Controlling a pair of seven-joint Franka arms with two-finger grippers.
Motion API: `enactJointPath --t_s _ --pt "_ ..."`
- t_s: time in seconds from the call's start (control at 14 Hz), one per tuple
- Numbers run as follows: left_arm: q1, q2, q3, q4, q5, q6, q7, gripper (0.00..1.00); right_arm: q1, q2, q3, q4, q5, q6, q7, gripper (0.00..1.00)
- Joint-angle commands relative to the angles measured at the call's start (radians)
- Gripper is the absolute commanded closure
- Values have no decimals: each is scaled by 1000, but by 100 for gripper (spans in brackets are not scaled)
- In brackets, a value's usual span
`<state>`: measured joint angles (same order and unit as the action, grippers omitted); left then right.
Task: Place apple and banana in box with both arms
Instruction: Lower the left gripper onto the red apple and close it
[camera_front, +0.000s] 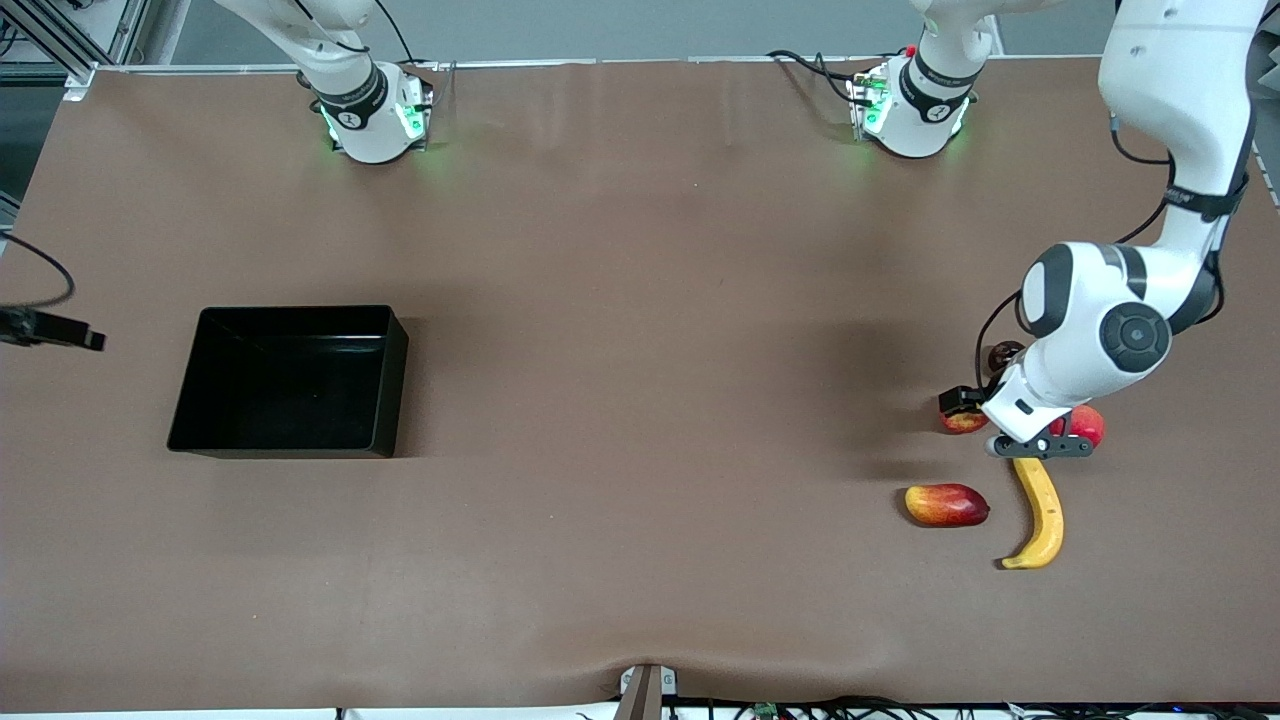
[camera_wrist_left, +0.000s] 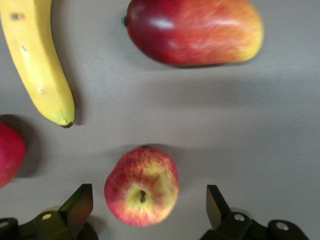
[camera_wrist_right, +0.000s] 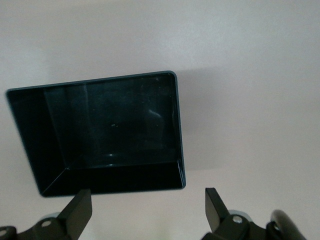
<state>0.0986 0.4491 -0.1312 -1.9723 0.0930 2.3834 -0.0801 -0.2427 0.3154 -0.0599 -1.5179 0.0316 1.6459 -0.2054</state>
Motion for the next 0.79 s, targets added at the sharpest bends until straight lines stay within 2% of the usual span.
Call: enactJointPath --t_s 0.0,0.21,0.29,0.36,0.43,0.5,0.57,0.71 --pt "35 49 -2 -5 17 69 -38 0 -35 80 12 10 -7 93 0 0" --pt "33 68 -2 -8 17 76 -104 0 -78 123 14 2 -2 126 -87 0" --pt "35 78 -4 -8 17 76 -106 11 -81 137 12 -1 -4 149 -95 0" --pt "35 85 -4 -7 17 74 -113 38 -87 145 12 -37 -4 172 -95 0" --pt "32 88 -5 -7 17 69 -139 60 -101 151 14 -100 -4 225 -103 0" --pt "27 85 -8 -7 17 63 -164 85 -104 148 14 -192 -4 318 -123 0" --pt "26 80 -13 -5 19 56 -187 100 -107 142 14 -259 -2 400 -127 0" --pt "3 57 -13 3 19 21 -190 100 -110 145 15 -345 7 481 -127 0"
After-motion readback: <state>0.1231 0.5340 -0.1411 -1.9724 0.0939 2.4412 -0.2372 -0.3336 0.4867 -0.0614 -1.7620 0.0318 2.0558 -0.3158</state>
